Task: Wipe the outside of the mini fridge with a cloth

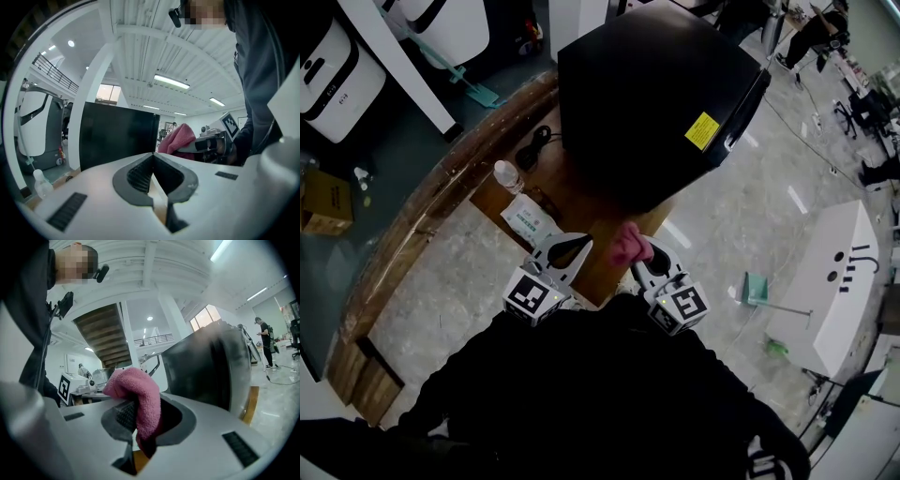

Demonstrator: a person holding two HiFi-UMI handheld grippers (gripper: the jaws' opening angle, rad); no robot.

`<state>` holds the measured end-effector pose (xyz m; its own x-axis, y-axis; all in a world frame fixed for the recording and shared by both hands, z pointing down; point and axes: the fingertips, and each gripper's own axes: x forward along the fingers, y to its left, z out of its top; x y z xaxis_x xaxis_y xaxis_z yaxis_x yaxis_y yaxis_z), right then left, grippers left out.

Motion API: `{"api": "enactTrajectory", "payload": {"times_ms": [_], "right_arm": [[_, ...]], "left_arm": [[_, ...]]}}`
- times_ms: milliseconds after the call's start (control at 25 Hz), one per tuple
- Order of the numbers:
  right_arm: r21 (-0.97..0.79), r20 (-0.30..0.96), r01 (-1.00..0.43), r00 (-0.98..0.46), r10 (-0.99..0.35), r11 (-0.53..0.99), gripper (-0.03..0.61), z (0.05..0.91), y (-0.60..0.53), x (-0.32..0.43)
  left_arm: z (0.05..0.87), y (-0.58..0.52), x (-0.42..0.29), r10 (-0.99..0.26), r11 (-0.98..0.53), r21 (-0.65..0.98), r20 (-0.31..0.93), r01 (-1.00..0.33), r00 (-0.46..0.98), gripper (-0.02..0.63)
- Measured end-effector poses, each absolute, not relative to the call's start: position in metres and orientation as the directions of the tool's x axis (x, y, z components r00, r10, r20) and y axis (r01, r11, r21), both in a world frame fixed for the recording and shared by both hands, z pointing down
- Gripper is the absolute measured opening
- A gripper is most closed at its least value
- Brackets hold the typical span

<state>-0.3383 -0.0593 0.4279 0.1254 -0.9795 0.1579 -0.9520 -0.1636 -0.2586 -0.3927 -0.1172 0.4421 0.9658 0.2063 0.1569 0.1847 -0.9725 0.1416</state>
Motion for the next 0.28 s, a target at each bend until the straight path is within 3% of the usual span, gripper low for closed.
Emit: {"api": "enactTrajectory", "payload": {"times_ms": [280], "right_arm": [[-0.219, 0.179, -0.965, 0.107, -0.978, -0.145, 0.073, 0.4297, -0.0584, -0.3400]], "left_arm": [[0.4477, -0.1186, -0.3994, 0.197, -0.973, 0.148, 0.137, 0.176, 0.971, 0.006]]}}
